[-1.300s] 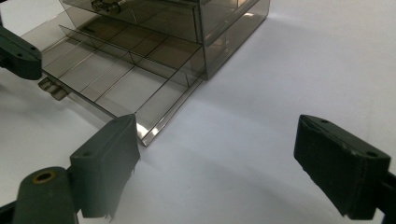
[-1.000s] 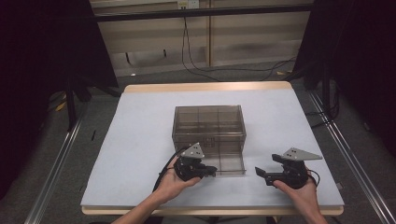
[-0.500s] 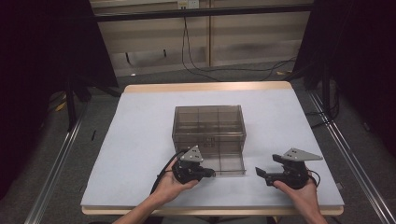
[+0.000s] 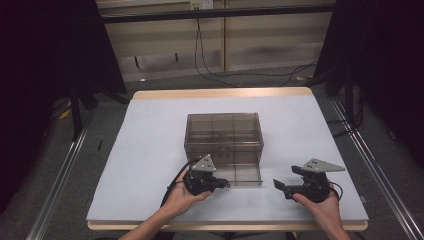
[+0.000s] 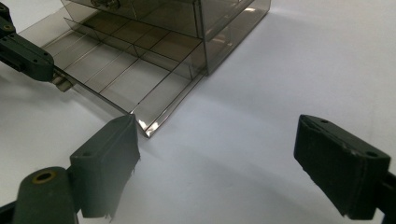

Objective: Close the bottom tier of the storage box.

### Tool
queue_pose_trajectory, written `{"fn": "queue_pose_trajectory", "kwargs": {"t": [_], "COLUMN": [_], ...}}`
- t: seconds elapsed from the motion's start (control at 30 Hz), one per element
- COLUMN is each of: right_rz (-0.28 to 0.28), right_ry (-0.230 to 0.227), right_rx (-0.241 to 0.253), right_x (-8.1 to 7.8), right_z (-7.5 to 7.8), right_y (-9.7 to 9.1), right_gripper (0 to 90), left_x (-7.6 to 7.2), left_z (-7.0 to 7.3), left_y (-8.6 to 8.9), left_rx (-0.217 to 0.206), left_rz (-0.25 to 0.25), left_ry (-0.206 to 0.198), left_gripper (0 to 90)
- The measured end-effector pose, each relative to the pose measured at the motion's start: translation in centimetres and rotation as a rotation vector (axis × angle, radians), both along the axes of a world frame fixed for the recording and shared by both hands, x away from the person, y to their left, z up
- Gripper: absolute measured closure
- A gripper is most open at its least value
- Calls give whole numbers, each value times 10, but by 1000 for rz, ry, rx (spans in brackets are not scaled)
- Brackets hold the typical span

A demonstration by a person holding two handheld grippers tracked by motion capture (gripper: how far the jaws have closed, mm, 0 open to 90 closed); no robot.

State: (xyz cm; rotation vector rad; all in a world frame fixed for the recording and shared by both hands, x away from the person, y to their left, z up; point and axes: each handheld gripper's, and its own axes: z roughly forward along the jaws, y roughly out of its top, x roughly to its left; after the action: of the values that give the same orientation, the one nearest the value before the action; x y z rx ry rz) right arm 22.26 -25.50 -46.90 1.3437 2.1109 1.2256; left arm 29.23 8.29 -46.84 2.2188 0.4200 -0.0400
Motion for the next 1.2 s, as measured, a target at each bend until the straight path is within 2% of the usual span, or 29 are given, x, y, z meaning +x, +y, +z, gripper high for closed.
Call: {"fn": "queue_pose_trajectory", "kwargs": {"t": [0.1,0.27,0.6,0.77,0.83,1.2], "right_rz": [1,2,5,1,2,5], "right_ry": [0,4,11,12,13,14], "right_rx": [-1,-2,0,2,2,2], "right_x": [0,0,1,0,0,1], "right_z": [0,0,0,0,0,0], "right_y": [0,0,0,-1,-1,0], "right_gripper": [141,141,141,141,141,141], "left_x": [0,-1,0,1,1,2], "left_z": [1,-1,-1,-1,-2,-2], "left_y": [0,-2,-3,-3,-3,-3], "left_rx": [16,7,21,21,6,9], "left_rz": [-2,1,-1,2,2,-2], "left_ry": [-2,1,-2,2,5,1], "left_gripper": [900,900,900,900,900,900]}}
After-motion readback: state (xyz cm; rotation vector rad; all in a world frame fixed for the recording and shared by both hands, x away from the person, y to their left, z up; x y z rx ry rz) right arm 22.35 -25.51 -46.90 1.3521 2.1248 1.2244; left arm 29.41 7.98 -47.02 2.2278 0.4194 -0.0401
